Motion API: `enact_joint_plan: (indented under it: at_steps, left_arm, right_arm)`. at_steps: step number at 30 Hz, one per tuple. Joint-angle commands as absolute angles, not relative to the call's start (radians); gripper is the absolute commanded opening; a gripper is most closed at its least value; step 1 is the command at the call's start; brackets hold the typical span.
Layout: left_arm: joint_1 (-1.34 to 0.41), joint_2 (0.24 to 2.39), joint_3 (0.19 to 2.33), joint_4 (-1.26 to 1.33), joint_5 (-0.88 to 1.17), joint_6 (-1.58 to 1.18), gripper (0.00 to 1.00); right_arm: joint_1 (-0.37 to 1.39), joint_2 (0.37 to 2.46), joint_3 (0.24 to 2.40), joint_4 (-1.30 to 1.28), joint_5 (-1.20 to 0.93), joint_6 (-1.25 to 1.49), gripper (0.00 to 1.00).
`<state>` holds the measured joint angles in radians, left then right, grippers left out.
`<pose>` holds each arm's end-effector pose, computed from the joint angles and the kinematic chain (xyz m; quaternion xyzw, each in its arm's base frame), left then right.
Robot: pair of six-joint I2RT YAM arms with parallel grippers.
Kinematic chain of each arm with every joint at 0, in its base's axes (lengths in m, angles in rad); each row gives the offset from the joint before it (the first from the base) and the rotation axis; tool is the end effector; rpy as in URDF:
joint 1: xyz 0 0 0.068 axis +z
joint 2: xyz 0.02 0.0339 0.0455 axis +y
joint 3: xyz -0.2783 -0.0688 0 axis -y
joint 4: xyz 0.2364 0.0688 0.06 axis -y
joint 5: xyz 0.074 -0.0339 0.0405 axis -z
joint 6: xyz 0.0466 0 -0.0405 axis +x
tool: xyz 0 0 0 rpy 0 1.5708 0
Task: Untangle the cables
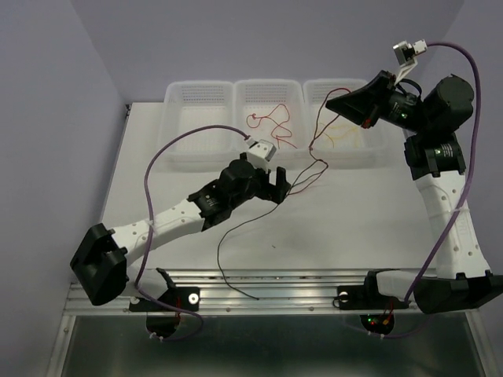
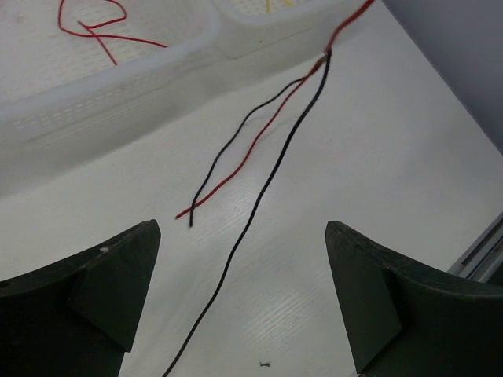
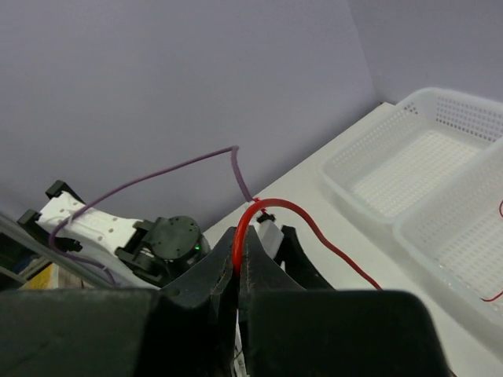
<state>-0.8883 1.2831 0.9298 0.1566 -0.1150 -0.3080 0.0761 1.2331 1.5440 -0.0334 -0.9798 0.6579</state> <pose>0.1944 -0.2306 0.3314 0.1859 0.7500 -0.3199 0.5483 0.2270 0.0561 0.5329 -0.2073 0.6170 0.5173 0.5556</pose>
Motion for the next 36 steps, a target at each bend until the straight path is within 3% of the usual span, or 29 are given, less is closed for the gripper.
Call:
enact_joint_plan:
  at_steps: [1, 13, 15, 16, 17, 18, 19, 25, 28, 36]
  left_arm:
    - [-0.888, 1.364, 0.946, 0.410, 0.115, -0.098, 0.99]
    - [-0.870, 1.600, 1.172, 0.402, 0.080, -0.048, 0.99]
    - [-0.868, 1.605, 1.183, 0.393, 0.086, -0.051, 0.84]
    - [-0.868, 1.595, 1.183, 0.388, 0.081, -0.057, 0.68]
    - [-0.868, 1.583, 1.166, 0.388, 0.057, -0.078, 0.29]
    - [-0.868, 1.566, 1.146, 0.390, 0.031, -0.089, 0.10]
    - [-0.867, 1.528, 1.094, 0.391, 0.011, -0.106, 0.00]
    - [-0.799, 1.411, 0.933, 0.264, -0.374, -0.325, 0.00]
    - [-0.579, 1.401, 0.910, 0.151, -0.347, -0.452, 0.00]
    - [-0.269, 1.494, 0.945, -0.128, -0.318, -0.652, 0.00]
  right_arm:
    - [0.094, 1.233, 1.623, 0.057, -1.035, 0.721, 0.01]
    - [0.103, 1.249, 1.654, 0.158, -1.100, 0.851, 0.01]
    - [0.103, 1.244, 1.657, 0.144, -1.094, 0.845, 0.01]
    - [0.103, 1.243, 1.657, 0.134, -1.063, 0.829, 0.01]
    - [0.103, 1.241, 1.660, 0.111, -1.043, 0.789, 0.01]
    - [0.103, 1.244, 1.680, 0.045, -0.982, 0.767, 0.01]
    - [0.103, 1.246, 1.692, 0.016, -0.950, 0.740, 0.01]
    - [0.103, 1.336, 1.888, -0.241, -0.660, 0.592, 0.01]
    - [0.103, 1.380, 1.988, -0.327, -0.534, 0.539, 0.01]
    - [0.103, 1.397, 2.075, -0.423, -0.346, 0.474, 0.01]
